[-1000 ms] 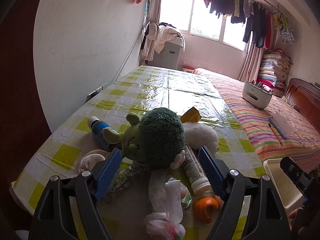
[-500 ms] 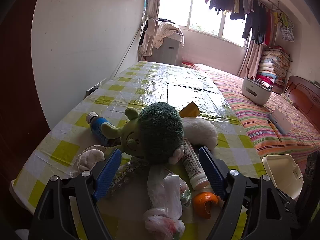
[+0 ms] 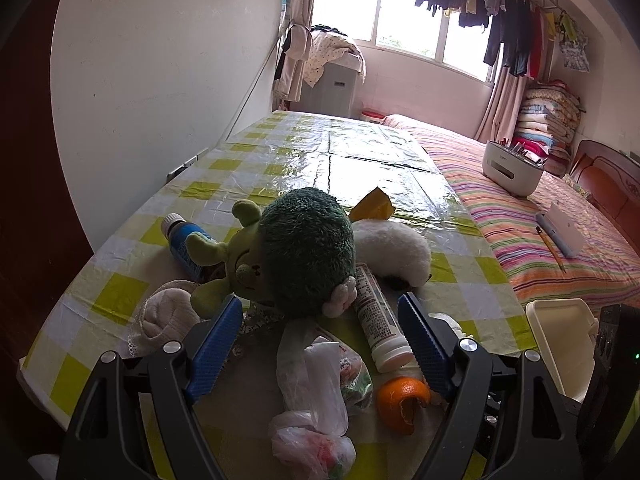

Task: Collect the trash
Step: 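Close the right gripper on the crumpled white tissue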

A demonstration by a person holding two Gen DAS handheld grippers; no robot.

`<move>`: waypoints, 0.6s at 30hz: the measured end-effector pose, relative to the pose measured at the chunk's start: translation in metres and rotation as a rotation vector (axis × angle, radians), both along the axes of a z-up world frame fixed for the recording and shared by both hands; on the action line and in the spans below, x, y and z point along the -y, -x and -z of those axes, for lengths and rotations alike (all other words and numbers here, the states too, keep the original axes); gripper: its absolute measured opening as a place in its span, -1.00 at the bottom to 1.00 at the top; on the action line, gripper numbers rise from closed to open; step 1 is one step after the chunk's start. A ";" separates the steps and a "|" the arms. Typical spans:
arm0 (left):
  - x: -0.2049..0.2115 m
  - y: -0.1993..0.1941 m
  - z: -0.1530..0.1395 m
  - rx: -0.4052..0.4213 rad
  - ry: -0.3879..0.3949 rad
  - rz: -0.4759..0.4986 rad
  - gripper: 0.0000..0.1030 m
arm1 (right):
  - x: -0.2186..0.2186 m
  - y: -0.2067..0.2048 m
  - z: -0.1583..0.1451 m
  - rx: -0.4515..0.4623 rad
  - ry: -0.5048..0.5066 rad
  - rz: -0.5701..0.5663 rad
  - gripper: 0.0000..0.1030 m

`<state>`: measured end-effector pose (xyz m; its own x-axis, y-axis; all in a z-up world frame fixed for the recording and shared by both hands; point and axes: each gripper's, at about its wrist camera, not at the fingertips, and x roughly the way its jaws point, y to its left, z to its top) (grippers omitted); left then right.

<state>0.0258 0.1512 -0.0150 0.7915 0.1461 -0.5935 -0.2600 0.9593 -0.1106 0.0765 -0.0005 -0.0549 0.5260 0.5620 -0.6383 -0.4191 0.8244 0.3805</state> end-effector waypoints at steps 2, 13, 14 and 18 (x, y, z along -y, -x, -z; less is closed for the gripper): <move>0.000 -0.001 0.001 -0.005 -0.003 -0.005 0.51 | 0.002 0.004 -0.005 0.031 -0.006 0.003 -0.57; 0.001 -0.008 0.005 -0.040 -0.035 -0.015 0.51 | 0.039 0.009 -0.023 0.106 -0.099 0.095 -0.58; 0.001 -0.010 0.005 -0.045 -0.040 -0.017 0.51 | 0.041 0.009 -0.023 0.105 -0.103 0.100 -0.58; -0.001 -0.018 0.004 -0.053 -0.056 -0.025 0.51 | 0.044 0.008 -0.024 0.100 -0.112 0.105 -0.58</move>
